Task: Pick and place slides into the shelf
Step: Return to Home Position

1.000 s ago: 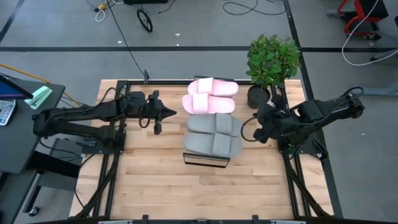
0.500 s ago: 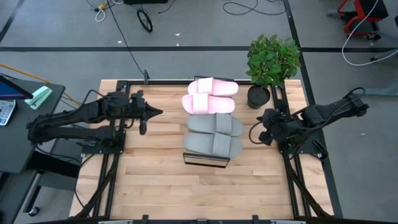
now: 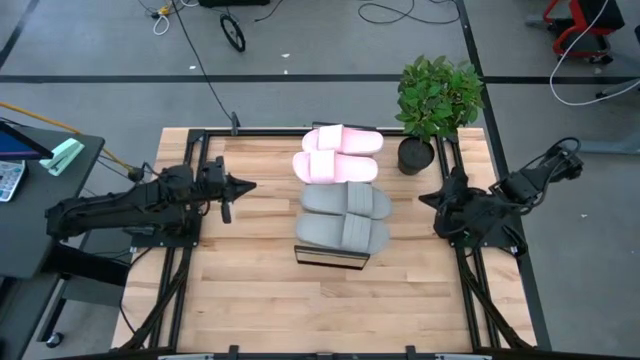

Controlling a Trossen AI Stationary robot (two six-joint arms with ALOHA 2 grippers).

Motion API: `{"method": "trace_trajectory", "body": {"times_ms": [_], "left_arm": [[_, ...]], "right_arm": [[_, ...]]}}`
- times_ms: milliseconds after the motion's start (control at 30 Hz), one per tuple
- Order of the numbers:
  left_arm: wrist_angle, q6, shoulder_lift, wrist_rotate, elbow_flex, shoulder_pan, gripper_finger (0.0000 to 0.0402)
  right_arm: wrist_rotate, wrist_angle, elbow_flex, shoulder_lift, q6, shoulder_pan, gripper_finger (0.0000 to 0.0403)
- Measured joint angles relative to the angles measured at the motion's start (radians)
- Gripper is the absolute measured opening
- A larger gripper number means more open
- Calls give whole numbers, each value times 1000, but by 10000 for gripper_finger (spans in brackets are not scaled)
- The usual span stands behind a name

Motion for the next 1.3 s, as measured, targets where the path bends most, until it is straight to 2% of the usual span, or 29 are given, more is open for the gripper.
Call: {"method": "trace_trajectory", "body": {"times_ms": [167,300,433,667,800,1033,1200,1300], "left_arm": [[122,-10,-55,-16,-121,0,10],[257,-36,-95,-17,-216,0,4],[312,-63,-130,-25,-274,0,10],[345,-89,-168,-70,-305,0,5],[426,-96,-170,-89,-346,-10,3],[457,-59,-170,-139,-346,-85,3],[442,-10,-169,-230,-346,-150,3],[415,-2,-169,-235,-346,-158,4]], "right_arm": [[50,0,-57,-35,64,26,0],[55,1,-70,-37,98,26,0],[57,3,-71,-36,112,26,0],[80,3,-71,-36,119,26,0],[80,13,-71,-36,122,26,0],[80,37,-71,-36,122,26,0],[80,46,-71,-36,121,26,0],[79,46,-71,-36,102,26,0]]}}
